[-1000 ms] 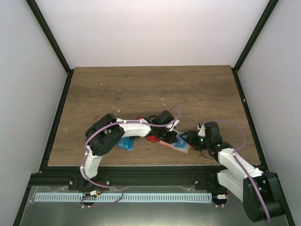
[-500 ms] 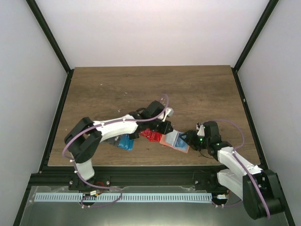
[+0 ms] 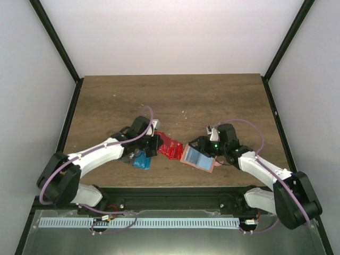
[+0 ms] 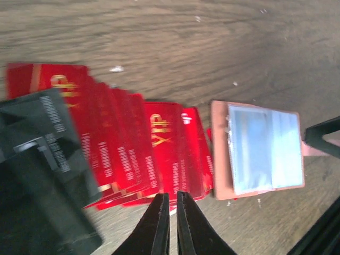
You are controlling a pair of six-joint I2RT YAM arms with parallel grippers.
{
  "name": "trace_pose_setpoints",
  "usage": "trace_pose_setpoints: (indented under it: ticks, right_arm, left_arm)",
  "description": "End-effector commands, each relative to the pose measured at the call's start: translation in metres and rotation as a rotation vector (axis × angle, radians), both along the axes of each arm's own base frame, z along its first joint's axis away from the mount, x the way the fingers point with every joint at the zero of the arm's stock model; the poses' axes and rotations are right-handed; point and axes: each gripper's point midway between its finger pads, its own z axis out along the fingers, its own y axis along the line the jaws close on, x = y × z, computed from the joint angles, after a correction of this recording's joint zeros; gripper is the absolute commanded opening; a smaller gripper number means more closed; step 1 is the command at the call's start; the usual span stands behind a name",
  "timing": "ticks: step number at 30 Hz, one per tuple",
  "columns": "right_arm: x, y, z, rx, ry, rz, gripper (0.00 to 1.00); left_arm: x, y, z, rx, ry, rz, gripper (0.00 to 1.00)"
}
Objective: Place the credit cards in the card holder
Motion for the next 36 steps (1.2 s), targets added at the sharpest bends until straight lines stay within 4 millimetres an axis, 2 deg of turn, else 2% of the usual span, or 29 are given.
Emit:
trace_pose_setpoints:
  ticks: [1,5,8,18,23,28,36]
  right_arm:
    - [0.007,0.020,0.031,0.039,-0.095,0.085,0.53]
    - [0.005,0.037,0.037,0.044,-0.117,0.137,0.53]
    - [0.002,0.055,0.039,0.042,-0.118,0.159,0.53]
    - [-0.005,0.122,0.021,0.035,-0.052,0.214,0.53]
    - [-0.007,0.146,0.006,0.037,0.001,0.203,0.51]
    - [-0.005,0.162,-0.010,0.035,0.056,0.166,0.51]
    - [-0.001,0.172,-0.034,0.029,0.105,0.158,0.51]
  left_arm:
    - [0.005,0.036,0.004,0.039,-0.055,0.096,0.08]
    - [0.012,0.064,0.000,0.061,-0.070,0.176,0.08]
    - [0.019,0.076,-0.007,0.076,-0.067,0.208,0.08]
    - [0.043,0.091,-0.033,0.070,-0.004,0.225,0.08]
    - [0.053,0.099,-0.047,0.070,0.029,0.236,0.07]
    - [0.057,0.102,-0.058,0.058,0.055,0.249,0.06]
    - [0.056,0.100,-0.071,0.057,0.083,0.237,0.06]
